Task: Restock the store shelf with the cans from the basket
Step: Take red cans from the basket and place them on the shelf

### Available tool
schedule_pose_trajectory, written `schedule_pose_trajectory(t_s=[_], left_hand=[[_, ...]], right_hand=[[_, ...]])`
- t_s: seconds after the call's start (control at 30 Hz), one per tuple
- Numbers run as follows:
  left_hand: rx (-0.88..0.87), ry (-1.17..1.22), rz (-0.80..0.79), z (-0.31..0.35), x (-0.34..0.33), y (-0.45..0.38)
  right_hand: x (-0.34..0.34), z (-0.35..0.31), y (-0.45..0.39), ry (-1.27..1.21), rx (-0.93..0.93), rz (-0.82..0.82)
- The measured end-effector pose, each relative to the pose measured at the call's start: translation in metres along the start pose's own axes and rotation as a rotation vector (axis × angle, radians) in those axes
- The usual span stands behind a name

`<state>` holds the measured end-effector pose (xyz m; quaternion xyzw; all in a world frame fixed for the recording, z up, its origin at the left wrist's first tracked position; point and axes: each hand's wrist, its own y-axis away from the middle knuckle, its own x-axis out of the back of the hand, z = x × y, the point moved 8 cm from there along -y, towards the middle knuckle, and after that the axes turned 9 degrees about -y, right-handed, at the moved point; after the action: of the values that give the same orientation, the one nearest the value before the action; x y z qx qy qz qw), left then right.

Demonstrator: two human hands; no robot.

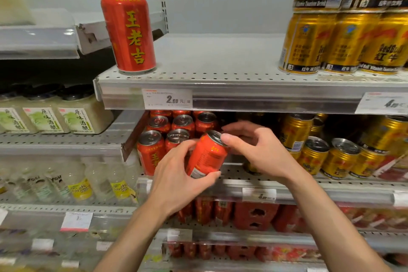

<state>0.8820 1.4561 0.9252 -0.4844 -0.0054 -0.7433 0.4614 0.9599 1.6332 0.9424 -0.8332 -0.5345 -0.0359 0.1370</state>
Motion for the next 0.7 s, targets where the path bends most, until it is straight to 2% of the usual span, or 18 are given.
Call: schedule_pose_trajectory(t_s=[0.3, 0.37, 0.43, 0.5, 0.57, 0.7], left_hand=[[-0.055, -0.04, -0.112, 0.015, -0.028, -0.013], [-0.069, -0.034, -0.1, 0.007, -0.018, -0.015], [-0.085, -0.068, -0.015, -0.006, -0.001, -0.016], [-0.107, -0.166, 0.102, -0.018, 0.016, -0.017], [-0.13, -0.31, 0.148, -0.026, 0.024, -0.021], [-0.122, -0.542, -0.003, -0.038, 0.017, -0.035]], right_hand=[[0.02, 0.008, 0.008, 0.013, -0.029, 0.077], [0.023, 0.009, 0.006, 0.026, -0.014, 0.109], [0.023, 0.01, 0.002, 0.061, 0.007, 0.137], [0.017, 0.011, -0.004, 0.109, 0.018, 0.141], [0.005, 0.012, -0.011, 0.203, 0.029, 0.137], [-0.022, 0.023, -0.026, 0.334, 0.0, 0.113]])
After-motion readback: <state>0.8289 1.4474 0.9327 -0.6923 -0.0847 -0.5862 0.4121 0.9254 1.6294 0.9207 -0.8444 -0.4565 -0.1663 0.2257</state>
